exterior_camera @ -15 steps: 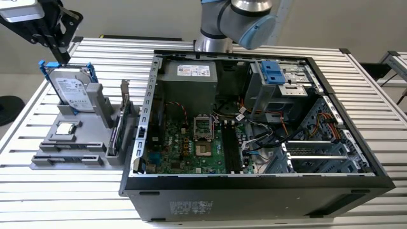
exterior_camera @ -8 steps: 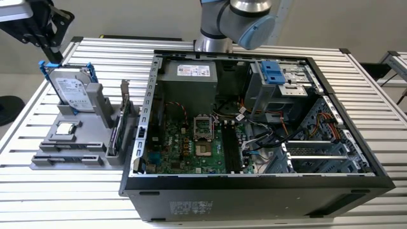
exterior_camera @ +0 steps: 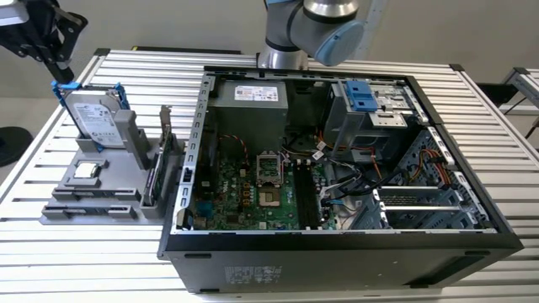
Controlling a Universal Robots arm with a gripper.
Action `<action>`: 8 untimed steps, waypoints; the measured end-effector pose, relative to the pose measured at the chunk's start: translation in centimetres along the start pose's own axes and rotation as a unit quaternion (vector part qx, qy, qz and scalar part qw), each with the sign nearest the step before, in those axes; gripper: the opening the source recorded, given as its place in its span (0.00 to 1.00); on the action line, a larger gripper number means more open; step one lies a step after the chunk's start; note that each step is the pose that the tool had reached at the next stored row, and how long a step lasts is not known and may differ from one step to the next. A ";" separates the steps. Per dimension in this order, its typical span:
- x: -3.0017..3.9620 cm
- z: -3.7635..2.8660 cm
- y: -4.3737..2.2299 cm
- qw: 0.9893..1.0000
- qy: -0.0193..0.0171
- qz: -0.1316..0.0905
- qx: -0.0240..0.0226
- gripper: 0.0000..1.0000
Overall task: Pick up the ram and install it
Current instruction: 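Reach for the ram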
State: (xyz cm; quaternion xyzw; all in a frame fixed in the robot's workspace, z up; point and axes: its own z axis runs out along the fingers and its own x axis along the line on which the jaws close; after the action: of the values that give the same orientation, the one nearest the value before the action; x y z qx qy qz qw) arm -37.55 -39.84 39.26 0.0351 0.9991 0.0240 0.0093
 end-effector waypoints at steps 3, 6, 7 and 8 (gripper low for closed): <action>0.31 -0.01 -0.02 1.000 0.000 0.000 0.000 0.00; 0.32 -0.01 -0.02 1.000 0.000 0.000 0.000 0.00; 0.33 0.00 -0.02 1.000 0.000 0.000 0.000 0.00; 0.34 0.00 -0.02 1.000 0.000 0.000 0.000 0.00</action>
State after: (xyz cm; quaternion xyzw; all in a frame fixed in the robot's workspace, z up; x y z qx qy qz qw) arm -37.89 -39.84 39.26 0.0350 0.9991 0.0240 0.0094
